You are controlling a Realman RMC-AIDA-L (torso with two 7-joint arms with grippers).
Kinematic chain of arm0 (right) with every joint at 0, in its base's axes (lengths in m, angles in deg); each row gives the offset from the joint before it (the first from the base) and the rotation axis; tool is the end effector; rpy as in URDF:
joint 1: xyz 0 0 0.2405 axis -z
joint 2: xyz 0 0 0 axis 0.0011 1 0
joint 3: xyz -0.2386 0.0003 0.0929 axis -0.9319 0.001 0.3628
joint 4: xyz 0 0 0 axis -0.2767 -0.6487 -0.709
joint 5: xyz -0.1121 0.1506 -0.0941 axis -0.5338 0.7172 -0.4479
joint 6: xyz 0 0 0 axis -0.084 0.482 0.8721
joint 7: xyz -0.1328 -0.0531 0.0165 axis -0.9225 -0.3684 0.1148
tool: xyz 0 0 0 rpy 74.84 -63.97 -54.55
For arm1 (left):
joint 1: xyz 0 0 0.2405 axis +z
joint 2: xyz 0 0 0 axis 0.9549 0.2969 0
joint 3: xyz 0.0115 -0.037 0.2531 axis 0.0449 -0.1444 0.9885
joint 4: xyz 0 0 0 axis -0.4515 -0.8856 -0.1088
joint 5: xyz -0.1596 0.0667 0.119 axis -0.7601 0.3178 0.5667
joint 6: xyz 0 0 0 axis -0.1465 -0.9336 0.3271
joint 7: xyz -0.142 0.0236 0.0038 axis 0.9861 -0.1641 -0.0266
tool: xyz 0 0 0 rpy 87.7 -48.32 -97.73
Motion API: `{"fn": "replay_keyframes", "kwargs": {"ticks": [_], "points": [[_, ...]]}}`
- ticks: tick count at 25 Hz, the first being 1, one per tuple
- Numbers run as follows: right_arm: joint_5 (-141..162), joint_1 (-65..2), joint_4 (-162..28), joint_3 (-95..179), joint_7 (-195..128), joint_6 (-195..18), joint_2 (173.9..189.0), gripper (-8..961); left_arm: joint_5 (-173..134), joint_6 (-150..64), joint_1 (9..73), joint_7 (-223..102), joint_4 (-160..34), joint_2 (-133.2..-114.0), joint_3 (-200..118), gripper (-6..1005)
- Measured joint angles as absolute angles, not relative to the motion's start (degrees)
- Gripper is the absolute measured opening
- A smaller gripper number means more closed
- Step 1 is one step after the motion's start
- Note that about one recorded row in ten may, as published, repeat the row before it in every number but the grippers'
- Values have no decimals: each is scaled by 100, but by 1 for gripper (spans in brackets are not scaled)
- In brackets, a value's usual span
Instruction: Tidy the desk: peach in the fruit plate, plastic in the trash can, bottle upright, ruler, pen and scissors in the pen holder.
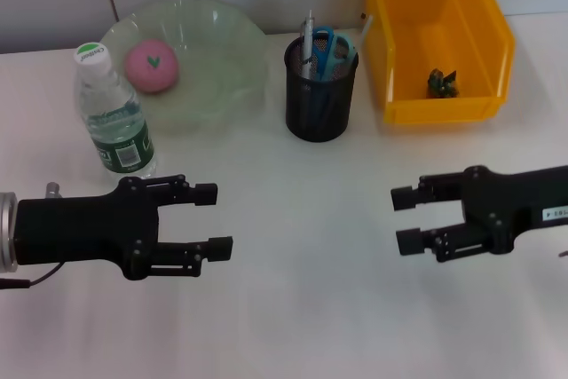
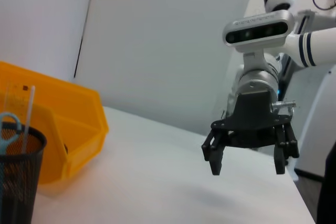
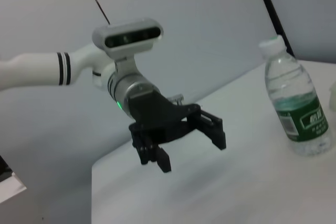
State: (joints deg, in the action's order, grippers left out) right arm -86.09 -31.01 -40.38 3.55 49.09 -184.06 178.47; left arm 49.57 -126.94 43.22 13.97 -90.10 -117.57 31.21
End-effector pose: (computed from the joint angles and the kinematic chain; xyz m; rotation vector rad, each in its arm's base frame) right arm 0.2676 0.3032 0.0353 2.9164 -0.7648 -0.7752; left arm -0.2454 0.3092 -0.0029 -2.9650 -0.4965 -0.8589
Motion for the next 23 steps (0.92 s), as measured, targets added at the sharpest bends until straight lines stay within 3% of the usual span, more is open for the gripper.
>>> {"fn": "replay_keyframes", "kwargs": {"ticks": [4,23], "points": [[-8693,-3087,-4045,335,4804,-18298,17948,771,5360,-12774,4312,1452,-9109,-11742,2849,805],[-8759,-3153,-4057,321,4795,-18236,18012,768,5669,-12902,4268,1730,-9313,-11736,2752,805]]}}
